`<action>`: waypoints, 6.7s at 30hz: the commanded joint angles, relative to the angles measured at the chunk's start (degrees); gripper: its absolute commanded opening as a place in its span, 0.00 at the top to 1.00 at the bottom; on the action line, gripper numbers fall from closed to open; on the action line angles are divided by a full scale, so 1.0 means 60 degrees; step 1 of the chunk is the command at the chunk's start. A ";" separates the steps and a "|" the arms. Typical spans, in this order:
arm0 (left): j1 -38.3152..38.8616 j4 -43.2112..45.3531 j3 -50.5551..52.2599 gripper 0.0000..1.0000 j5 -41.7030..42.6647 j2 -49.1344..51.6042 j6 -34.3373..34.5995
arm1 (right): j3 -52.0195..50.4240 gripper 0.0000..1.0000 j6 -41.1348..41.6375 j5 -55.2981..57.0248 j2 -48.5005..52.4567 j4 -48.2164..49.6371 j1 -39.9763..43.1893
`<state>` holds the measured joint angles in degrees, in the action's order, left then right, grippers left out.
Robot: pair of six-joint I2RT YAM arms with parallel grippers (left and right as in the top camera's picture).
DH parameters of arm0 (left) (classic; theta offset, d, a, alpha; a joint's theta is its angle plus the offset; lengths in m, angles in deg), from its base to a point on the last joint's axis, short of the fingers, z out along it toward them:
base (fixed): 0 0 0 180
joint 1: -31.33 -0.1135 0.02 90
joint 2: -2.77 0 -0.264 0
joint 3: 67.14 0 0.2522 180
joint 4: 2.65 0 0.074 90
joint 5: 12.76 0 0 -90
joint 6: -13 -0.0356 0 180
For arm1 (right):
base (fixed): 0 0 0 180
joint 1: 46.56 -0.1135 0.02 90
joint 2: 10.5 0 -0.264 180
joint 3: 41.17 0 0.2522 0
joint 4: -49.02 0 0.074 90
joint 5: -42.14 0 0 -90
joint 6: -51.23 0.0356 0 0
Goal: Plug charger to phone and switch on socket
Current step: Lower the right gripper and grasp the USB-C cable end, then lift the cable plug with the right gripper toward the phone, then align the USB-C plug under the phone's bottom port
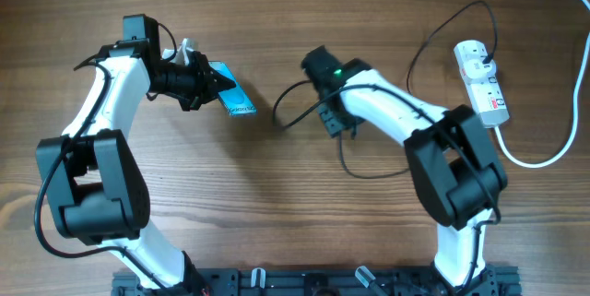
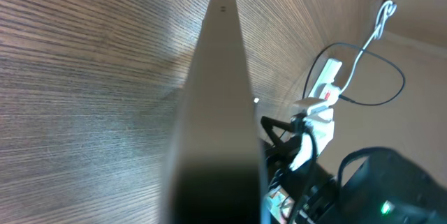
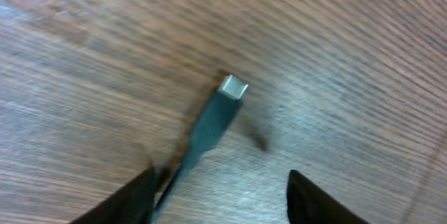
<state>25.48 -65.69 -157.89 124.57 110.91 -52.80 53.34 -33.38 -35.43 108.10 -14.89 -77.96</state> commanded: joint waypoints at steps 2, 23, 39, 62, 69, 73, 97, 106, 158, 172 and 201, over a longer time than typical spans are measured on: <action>0.0018 -0.0004 -0.0015 0.96 0.0178 -0.0219 -0.0251 | -0.0229 0.00 0.0095 -0.2036 0.0521 0.0321 0.0550; 0.0018 -0.0076 -0.0015 0.96 0.0175 -0.0219 -0.0255 | -0.0266 0.78 0.3122 -0.1974 0.0521 0.0969 0.0605; 0.0015 -0.0036 -0.0015 0.96 0.0182 -0.0219 -0.0324 | -0.0266 0.90 0.3111 -0.2011 0.0521 0.0525 0.0605; -0.0430 0.2546 -0.0018 0.96 0.6280 -0.0255 -0.1508 | -0.0189 0.96 -0.2226 -1.1300 -0.2965 0.0280 0.1122; -0.0448 0.2539 -0.0015 0.96 0.6284 -0.0255 -0.1504 | -0.0288 0.96 -0.1144 -0.6812 -0.2922 0.0339 0.1122; -0.0448 0.2463 -0.0015 0.96 0.6280 -0.0255 -0.1504 | -0.0794 0.96 -0.0310 -0.3206 -0.2801 -0.0066 0.1122; -0.0448 0.2288 -0.0015 0.96 0.5843 -0.0255 -0.1501 | -0.3289 0.70 0.1344 -0.2299 -0.1956 0.3111 0.0903; -0.0444 0.2288 -0.0015 0.96 0.5843 -0.0255 -0.1497 | -0.3289 0.88 0.1370 -0.2295 -0.0718 0.3319 0.0903; -0.0437 0.2506 -0.0018 0.96 0.6823 -0.0277 -0.1974 | -0.3075 0.96 -0.2983 -1.4189 -0.3246 0.1541 0.2947; 0.0313 0.2499 -0.0015 0.96 0.4113 -0.1898 -0.0805 | -0.2885 0.96 -0.0153 -1.3868 -0.3763 0.3300 0.1224; 0.1180 0.2834 -0.0015 0.96 0.3840 -0.1898 0.0029 | -0.2626 0.96 0.3304 -1.0459 -0.5308 0.5191 0.0510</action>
<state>32.43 -49.10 -157.81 146.82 100.90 -52.62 36.49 -16.07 -100.85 76.91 15.47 -74.77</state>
